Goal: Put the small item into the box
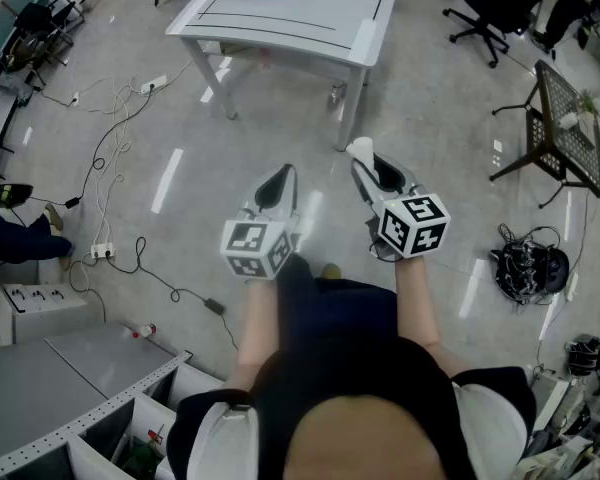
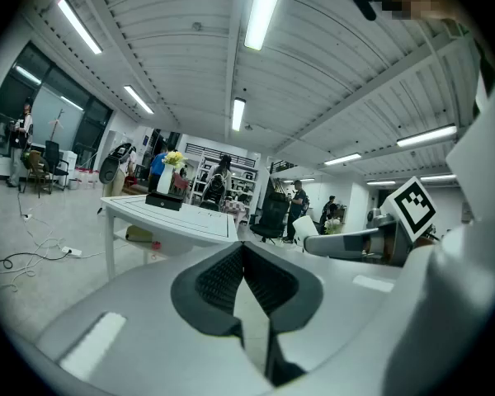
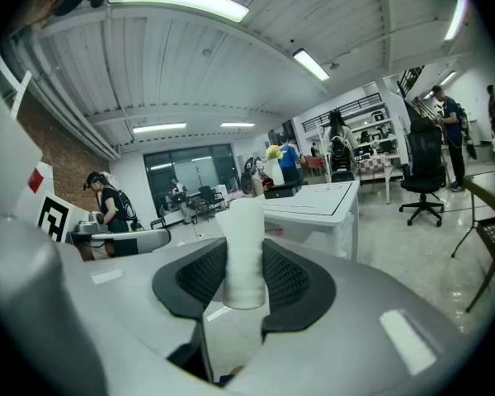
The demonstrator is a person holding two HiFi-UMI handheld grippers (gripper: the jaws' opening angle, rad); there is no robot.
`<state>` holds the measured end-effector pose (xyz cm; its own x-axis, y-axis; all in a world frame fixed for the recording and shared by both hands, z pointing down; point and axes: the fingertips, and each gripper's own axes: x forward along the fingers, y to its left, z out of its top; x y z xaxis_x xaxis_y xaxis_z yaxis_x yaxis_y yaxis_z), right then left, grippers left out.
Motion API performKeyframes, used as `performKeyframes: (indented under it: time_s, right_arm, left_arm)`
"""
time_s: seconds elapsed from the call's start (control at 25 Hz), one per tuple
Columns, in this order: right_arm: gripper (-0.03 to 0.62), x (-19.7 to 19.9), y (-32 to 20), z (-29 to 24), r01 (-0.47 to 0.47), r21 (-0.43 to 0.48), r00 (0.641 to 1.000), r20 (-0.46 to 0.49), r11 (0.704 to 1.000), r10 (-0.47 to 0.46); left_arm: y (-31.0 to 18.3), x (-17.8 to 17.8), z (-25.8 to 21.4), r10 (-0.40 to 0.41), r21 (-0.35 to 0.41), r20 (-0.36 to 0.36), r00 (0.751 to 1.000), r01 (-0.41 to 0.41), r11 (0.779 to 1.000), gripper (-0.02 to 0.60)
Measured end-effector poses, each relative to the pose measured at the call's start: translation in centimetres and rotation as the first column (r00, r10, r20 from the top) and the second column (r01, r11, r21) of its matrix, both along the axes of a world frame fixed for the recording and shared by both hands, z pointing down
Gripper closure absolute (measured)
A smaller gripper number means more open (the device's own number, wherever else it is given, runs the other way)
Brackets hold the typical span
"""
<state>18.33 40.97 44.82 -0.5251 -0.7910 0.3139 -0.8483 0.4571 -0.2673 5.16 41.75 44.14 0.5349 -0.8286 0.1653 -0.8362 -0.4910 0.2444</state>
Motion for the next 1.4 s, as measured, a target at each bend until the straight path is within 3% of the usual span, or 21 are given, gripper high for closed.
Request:
performKeyframes:
  time_s: [0.36,0.72,1.4]
  right_arm:
    - [0.459,-0.6,0.8,-0.2,0.034,0.001,0.999,0.011,0.999,-0.034]
    - [0.457,-0.9,-0.5,-0.6,0.026,0.003,0.999,0.031,1.000,-0.026]
    - [0.457,-1.7,-2.3,-1.6,0.033,0.025,0.997,0.065,0.999,-0.034]
  left_arm:
    - [1.3,-0.4,0.4,-0.039,-0.014,0.010,0.999,0.039,0.999,0.573]
    - [0.5,-0.6,0.9,-0.024,-0.043,0.027,0.999,0.026,0.999,0.573]
    - [-0.9,-0.7,0.0,-0.042,-0.031,0.030,0.999,0.043,0.999,0.573]
